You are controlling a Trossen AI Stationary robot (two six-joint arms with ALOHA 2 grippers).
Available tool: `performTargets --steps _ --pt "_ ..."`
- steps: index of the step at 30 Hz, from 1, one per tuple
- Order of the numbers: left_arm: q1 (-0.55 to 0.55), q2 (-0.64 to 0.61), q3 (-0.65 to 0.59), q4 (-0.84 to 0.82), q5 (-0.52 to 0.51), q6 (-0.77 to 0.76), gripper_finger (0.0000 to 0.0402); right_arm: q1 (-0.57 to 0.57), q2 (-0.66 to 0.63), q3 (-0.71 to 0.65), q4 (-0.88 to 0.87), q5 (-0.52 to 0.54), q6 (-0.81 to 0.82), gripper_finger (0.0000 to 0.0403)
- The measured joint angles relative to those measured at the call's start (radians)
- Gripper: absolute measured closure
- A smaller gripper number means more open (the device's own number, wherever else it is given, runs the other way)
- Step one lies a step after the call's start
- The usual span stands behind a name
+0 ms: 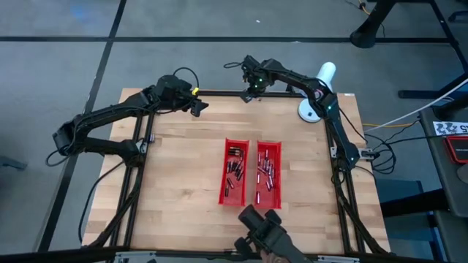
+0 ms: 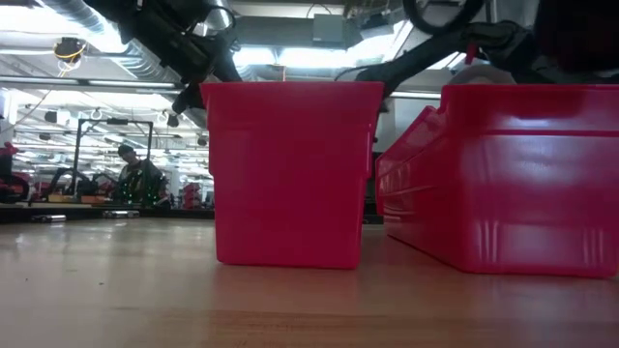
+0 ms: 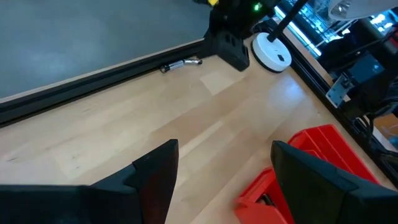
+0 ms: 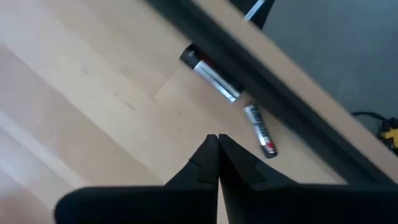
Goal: Sort batteries
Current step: Put the silver battery into the right red bin
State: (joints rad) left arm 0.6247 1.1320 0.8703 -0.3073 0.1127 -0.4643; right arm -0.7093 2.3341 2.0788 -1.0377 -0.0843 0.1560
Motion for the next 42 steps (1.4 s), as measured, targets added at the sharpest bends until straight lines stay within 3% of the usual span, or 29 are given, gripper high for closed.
performTargets --steps 4,11,16,26,42 --pt "0.000 0.000 0.000 -0.005 0.000 0.004 0.0156 0.003 0.014 0.000 -0.009 0.002 -0.030 0.0362" --pt "0.000 0.000 0.000 -0.009 0.000 0.016 0.0156 -0.001 0.015 0.000 -0.004 0.071 -0.071 0.0265" --pt "0.000 0.000 0.000 -0.031 0.000 0.020 0.0156 -0.012 0.026 0.000 -0.007 0.095 -0.105 0.0227" --pt "0.000 0.000 0.000 -0.032 -0.001 0.007 0.0156 -0.006 0.027 0.000 -0.026 0.111 -0.117 0.0222" --pt "0.000 0.000 0.000 -0.033 -0.001 0.015 0.0156 0.043 0.027 0.000 -0.065 0.247 -0.056 0.0221"
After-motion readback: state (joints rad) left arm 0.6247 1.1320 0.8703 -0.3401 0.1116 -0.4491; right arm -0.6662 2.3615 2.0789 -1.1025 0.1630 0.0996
